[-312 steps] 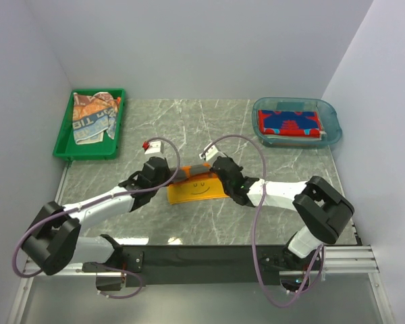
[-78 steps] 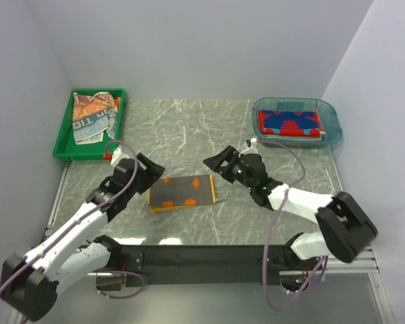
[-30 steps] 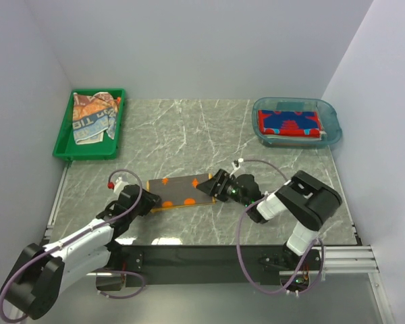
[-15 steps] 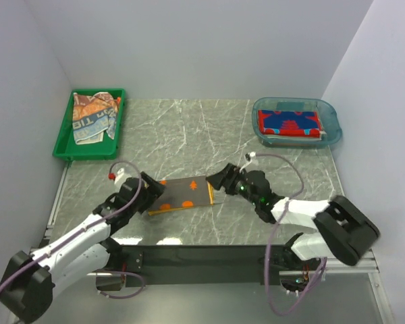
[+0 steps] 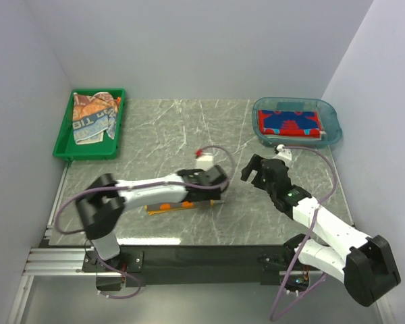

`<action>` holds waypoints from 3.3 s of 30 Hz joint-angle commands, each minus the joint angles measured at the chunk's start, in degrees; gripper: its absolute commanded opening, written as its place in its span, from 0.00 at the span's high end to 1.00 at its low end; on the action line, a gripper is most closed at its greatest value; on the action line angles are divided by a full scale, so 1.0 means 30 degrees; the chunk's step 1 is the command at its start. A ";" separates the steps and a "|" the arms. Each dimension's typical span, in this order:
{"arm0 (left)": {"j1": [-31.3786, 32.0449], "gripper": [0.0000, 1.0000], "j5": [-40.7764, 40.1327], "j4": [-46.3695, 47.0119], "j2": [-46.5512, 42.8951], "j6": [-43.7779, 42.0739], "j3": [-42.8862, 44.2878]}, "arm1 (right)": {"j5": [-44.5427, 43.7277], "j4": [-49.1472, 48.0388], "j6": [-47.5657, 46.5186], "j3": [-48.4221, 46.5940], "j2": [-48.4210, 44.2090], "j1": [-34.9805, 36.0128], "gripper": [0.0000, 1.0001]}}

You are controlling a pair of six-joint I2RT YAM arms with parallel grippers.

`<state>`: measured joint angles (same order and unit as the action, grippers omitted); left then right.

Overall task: Fold and stack the towels
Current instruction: Neatly place the folded towel into the bin

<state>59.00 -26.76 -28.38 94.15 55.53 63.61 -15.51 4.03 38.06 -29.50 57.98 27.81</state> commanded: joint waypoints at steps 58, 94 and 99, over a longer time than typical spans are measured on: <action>0.2041 0.99 -0.1421 0.0876 0.1752 -0.1869 0.1178 | 1.5220 -1.3358 1.1394 -0.0596 1.5070 0.2155 0.09; -0.9553 0.01 0.1947 -0.0208 -1.0900 -0.7898 -0.1661 | 1.0298 0.6320 -0.6030 -1.7377 1.5360 -0.4578 1.00; -1.2840 0.00 0.2007 0.0901 -1.2602 -0.8666 -0.3594 | 0.8517 0.9548 -0.7851 -2.2825 1.6854 -0.5929 1.00</action>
<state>22.74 -21.47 -27.11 57.39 33.41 55.94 15.55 23.40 21.54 -89.62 106.69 11.92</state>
